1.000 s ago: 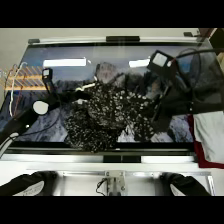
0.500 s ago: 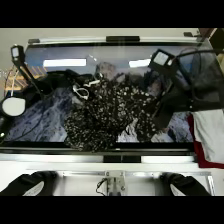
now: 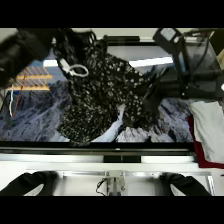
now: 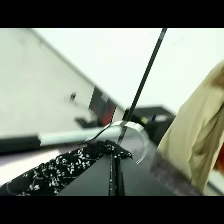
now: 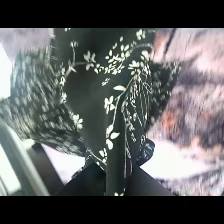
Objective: Fold the shirts.
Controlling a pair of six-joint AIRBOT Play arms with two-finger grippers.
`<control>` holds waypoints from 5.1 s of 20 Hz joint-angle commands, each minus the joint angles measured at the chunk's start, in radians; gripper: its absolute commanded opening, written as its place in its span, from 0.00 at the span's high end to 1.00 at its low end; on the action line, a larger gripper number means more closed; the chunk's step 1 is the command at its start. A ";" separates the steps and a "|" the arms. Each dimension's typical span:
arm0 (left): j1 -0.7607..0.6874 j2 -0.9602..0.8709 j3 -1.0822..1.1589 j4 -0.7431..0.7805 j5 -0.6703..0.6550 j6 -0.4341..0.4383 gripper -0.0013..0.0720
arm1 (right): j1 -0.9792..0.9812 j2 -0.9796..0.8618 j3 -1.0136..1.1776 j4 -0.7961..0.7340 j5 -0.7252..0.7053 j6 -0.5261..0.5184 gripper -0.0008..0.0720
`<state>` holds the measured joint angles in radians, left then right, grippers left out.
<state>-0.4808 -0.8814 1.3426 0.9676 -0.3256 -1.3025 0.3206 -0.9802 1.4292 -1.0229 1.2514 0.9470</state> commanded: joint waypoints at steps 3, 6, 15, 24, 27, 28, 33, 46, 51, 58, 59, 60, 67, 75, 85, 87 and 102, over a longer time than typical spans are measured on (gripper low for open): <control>-0.010 0.006 0.148 0.003 -0.087 0.001 0.91 | -0.001 -0.001 0.057 0.016 -0.151 0.012 0.94; -0.010 -0.017 0.148 0.031 -0.218 0.002 0.85 | -0.001 -0.001 0.151 -0.072 -0.190 0.078 0.94; -0.012 0.016 0.149 0.027 -0.180 0.106 0.10 | -0.002 0.000 0.357 -0.453 -0.216 0.243 0.94; -0.010 0.017 0.148 0.118 -0.172 0.113 0.05 | -0.002 0.019 0.650 -1.122 0.019 0.547 0.94; -0.010 0.002 0.148 0.118 -0.172 0.113 0.05 | -0.002 0.078 0.650 -1.280 0.176 0.609 0.94; -0.010 -0.004 0.148 0.118 -0.172 0.113 0.05 | -0.002 0.098 0.650 -1.315 0.225 0.614 0.94; -0.010 -0.039 0.148 0.119 -0.172 0.113 0.05 | -0.002 0.192 0.650 -1.567 0.344 0.643 0.94; -0.010 -0.085 0.146 0.118 -0.173 0.113 0.05 | -0.002 0.045 0.650 -1.675 0.227 0.721 0.94; -0.002 -0.085 0.146 0.118 -0.174 0.113 0.05 | -0.270 -0.051 0.650 -1.562 0.152 0.771 0.94; 0.067 -0.086 0.146 0.117 -0.174 0.113 0.05 | -0.935 -0.099 0.650 -1.079 -0.020 0.757 0.94; 0.078 -0.086 0.146 0.117 -0.174 0.113 0.05 | -1.016 -0.116 0.650 -1.014 -0.033 0.746 0.94; 0.089 -0.086 0.146 0.117 -0.174 0.113 0.05 | -1.079 -0.133 0.650 -0.964 -0.044 0.730 0.94; 0.121 -0.086 0.146 0.118 -0.173 0.113 0.06 | -1.303 -0.274 0.650 -0.810 -0.160 0.662 0.94; 0.132 -0.086 0.146 0.117 -0.172 0.083 0.06 | -1.460 -0.372 0.650 -0.752 -0.392 0.673 0.94; 0.132 -0.088 0.146 0.117 -0.174 0.048 0.06 | -1.709 -0.397 0.650 -0.711 -0.467 0.673 0.94; 0.132 -0.091 0.146 0.117 -0.174 0.036 0.06 | -1.759 -0.397 0.650 -0.701 -0.466 0.672 0.94; 0.132 -0.120 0.146 0.117 -0.196 0.029 0.06 | -1.769 -0.411 0.641 -0.636 -0.270 0.619 0.94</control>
<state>-0.3500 -1.0008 1.4891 1.0847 -0.5209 -1.2724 -1.4490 -1.3872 2.0720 -1.6436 0.8745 1.5623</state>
